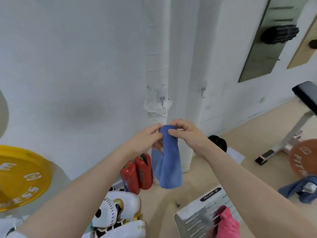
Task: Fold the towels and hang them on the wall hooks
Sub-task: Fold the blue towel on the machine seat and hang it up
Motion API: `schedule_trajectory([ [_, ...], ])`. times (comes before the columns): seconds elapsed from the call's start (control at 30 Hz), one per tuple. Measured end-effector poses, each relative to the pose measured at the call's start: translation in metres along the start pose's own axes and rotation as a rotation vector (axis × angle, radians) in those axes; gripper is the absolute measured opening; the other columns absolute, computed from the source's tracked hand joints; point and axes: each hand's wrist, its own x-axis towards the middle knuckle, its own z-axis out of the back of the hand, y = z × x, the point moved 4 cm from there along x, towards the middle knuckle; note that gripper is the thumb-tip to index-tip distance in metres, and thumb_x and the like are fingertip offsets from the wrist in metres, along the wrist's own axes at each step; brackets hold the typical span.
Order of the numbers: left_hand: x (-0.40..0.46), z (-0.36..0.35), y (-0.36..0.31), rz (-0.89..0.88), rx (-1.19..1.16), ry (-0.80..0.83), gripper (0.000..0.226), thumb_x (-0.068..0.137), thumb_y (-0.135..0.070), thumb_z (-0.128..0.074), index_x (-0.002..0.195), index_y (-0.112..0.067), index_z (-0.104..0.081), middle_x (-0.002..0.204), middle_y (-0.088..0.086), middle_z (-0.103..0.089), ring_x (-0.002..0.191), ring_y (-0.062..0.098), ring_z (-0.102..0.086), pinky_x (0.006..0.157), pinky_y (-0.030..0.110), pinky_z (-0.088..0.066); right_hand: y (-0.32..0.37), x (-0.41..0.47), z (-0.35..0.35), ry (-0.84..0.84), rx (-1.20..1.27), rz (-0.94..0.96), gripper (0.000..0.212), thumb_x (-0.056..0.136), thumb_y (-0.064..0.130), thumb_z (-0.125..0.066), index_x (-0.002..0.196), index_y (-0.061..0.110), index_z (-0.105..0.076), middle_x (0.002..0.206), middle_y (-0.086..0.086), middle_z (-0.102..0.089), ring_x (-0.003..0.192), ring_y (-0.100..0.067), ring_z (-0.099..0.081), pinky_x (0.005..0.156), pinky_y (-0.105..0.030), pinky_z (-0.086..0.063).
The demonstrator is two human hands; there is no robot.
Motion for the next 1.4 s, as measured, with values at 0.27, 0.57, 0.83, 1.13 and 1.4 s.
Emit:
schedule_trajectory([
  [0.27,0.101,0.058,0.052,-0.029,0.366,0.02,0.025,0.075,-0.034,-0.057,0.091,-0.015,-0.061,0.086,0.005,-0.052,0.08,0.013,-0.047,0.068,0.018,-0.035,-0.05,0.091,0.019,0.027,-0.083,-0.144,0.017,0.09,0.002,-0.053,0.079,0.014,-0.055,0.076,0.0,-0.053,0.073,-0.011,-0.048,0.066,-0.018,-0.04],
  [0.57,0.215,0.089,0.096,0.069,0.24,0.012,0.007,0.085,-0.019,-0.06,0.091,-0.016,-0.058,0.083,-0.005,-0.058,0.082,0.014,-0.052,0.074,0.026,-0.041,-0.098,0.211,0.062,0.0,-0.098,-0.312,0.013,0.079,0.007,-0.057,0.078,0.02,-0.056,0.076,0.005,-0.058,0.069,-0.006,-0.053,0.056,-0.01,-0.043],
  [0.83,0.297,0.104,0.127,0.177,0.373,-0.18,0.01,0.087,-0.009,-0.05,0.087,-0.013,-0.059,0.086,0.006,-0.064,0.078,0.019,-0.054,0.066,0.026,-0.04,-0.138,0.299,0.092,0.079,-0.092,-0.371,0.026,0.07,-0.007,-0.048,0.076,0.018,-0.056,0.071,0.0,-0.055,0.066,-0.01,-0.05,0.058,-0.019,-0.04],
  [1.13,0.328,0.094,0.133,0.224,0.922,-0.217,0.028,0.095,-0.031,-0.04,0.102,-0.013,-0.059,0.103,0.008,-0.063,0.097,0.029,-0.059,0.068,0.03,-0.035,-0.178,0.337,0.098,0.061,-0.187,-0.327,0.028,0.078,-0.002,-0.066,0.072,0.022,-0.053,0.071,0.005,-0.055,0.067,-0.007,-0.051,0.064,-0.012,-0.043],
  [1.4,0.33,0.084,0.163,0.521,0.836,-0.194,0.037,0.097,-0.036,-0.037,0.104,-0.01,-0.063,0.106,0.01,-0.065,0.098,0.028,-0.062,0.071,0.03,-0.038,-0.187,0.324,0.092,-0.18,-0.492,-0.313,0.022,0.078,0.03,-0.07,0.081,0.022,-0.05,0.098,0.003,-0.046,0.093,-0.017,-0.048,0.082,-0.03,-0.041],
])
